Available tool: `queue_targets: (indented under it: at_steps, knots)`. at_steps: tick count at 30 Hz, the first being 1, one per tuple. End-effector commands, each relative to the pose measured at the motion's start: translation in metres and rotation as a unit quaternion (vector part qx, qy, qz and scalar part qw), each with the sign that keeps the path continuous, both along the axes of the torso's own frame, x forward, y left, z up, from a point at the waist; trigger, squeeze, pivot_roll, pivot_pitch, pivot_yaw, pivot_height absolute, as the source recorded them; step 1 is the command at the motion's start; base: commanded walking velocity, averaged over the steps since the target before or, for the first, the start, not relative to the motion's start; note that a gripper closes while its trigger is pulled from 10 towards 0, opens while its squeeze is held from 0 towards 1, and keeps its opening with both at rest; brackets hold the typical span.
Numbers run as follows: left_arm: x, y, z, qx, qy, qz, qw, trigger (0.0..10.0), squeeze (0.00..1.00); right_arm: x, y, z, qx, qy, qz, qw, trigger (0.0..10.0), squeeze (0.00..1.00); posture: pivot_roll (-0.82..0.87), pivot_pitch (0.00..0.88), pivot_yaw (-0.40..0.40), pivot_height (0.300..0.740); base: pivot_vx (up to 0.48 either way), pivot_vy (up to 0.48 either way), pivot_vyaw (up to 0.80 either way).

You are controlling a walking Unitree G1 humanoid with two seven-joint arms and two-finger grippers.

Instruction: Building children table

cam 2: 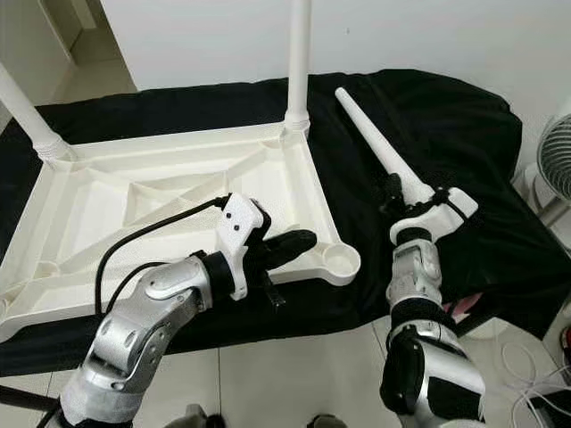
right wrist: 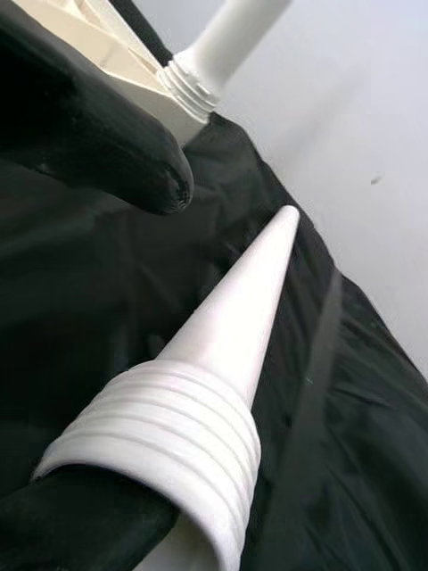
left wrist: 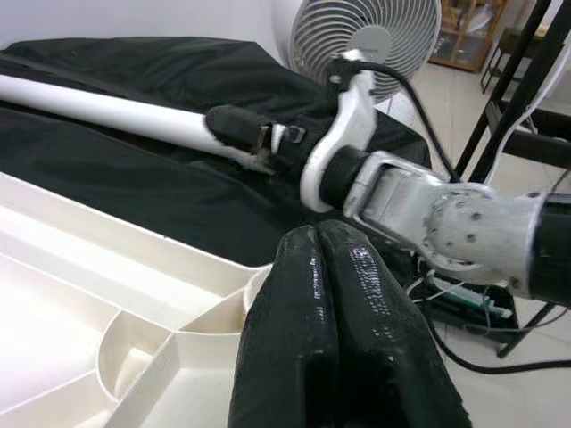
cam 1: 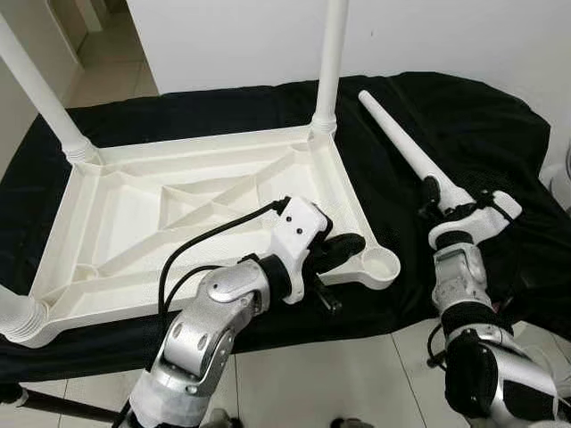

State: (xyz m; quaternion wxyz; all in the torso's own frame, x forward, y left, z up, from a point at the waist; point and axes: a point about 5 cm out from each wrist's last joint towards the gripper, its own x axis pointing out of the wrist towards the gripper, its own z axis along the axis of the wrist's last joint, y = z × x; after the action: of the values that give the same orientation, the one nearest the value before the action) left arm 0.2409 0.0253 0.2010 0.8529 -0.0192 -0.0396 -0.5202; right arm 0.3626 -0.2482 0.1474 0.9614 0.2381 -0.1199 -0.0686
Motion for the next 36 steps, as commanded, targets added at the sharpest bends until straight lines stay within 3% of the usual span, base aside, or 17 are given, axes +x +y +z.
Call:
queue_targets:
  at_steps: [1, 5, 6, 7, 8, 18, 28, 29, 30, 36]
  knots:
    - [-0.003, 0.002, -0.002, 0.004, 0.012, 0.018, 1.0, 10.0, 0.0, 0.004, 0.008, -0.001, -0.014, 0.016, 0.023, 1.0, 10.0, 0.0, 0.06, 0.177, 0.089, 0.74, 0.0, 0.0, 0.0]
    - [-0.006, 0.002, -0.002, 0.004, 0.016, 0.019, 1.0, 10.0, 0.0, 0.007, 0.01, 0.001, -0.021, 0.016, 0.031, 0.999, 10.0, 0.0, 0.07, 0.19, 0.09, 0.74, 0.0, 0.0, 0.0]
    - [-0.008, 0.002, -0.003, 0.003, 0.021, 0.021, 1.0, 10.0, 0.0, 0.01, 0.012, 0.004, -0.025, 0.016, 0.038, 0.999, 1.1, 0.0, 0.07, 0.195, 0.09, 0.74, 0.0, 0.0, 0.0]
    - [-0.008, 0.002, -0.003, 0.003, 0.021, 0.021, 1.0, 10.0, 0.0, 0.01, 0.012, 0.004, -0.025, 0.016, 0.038, 0.999, 1.1, 0.0, 0.07, 0.195, 0.09, 0.74, 0.0, 0.0, 0.0]
    - [-0.01, 0.002, -0.004, 0.003, 0.024, 0.022, 0.999, 10.0, 0.0, 0.013, 0.013, 0.008, -0.026, 0.013, 0.043, 0.999, 0.0, 0.0, 0.08, 0.198, 0.088, 0.74, 0.0, 0.0, 0.0]
    - [-0.01, 0.006, -0.004, 0.007, 0.029, 0.033, 0.999, 10.0, 0.0, 0.02, 0.021, 0.025, -0.022, -0.021, 0.052, 0.998, 0.0, 0.0, 0.08, 0.198, 0.079, 0.74, 0.0, 0.0, 0.0]
    - [-0.007, 0.009, -0.005, 0.011, 0.032, 0.042, 0.999, 10.0, 0.0, 0.018, 0.031, 0.033, -0.053, -0.059, 0.059, 0.995, 0.0, 0.0, 0.07, 0.18, 0.066, 0.74, 0.0, 0.0, 0.0]
    - [-0.002, 0.011, -0.007, 0.018, 0.03, 0.059, 0.998, 10.0, 0.0, 0.017, 0.033, 0.034, -0.063, -0.065, 0.058, 0.994, 1.7, 0.0, 0.06, 0.175, 0.066, 0.74, 0.0, 0.0, 0.0]
    - [0.005, 0.013, -0.007, 0.022, 0.034, 0.075, 0.996, 10.0, 0.0, 0.015, 0.036, 0.038, -0.08, -0.076, 0.055, 0.992, 10.0, 0.0, 0.05, 0.168, 0.067, 0.74, 0.0, 0.0, 0.0]
    - [0.024, 0.019, -0.003, 0.012, 0.039, 0.114, 0.993, 10.0, 0.0, 0.012, 0.041, 0.048, -0.112, -0.109, 0.046, 0.987, 10.0, 0.0, 0.03, 0.151, 0.063, 0.74, 0.0, 0.0, 0.0]
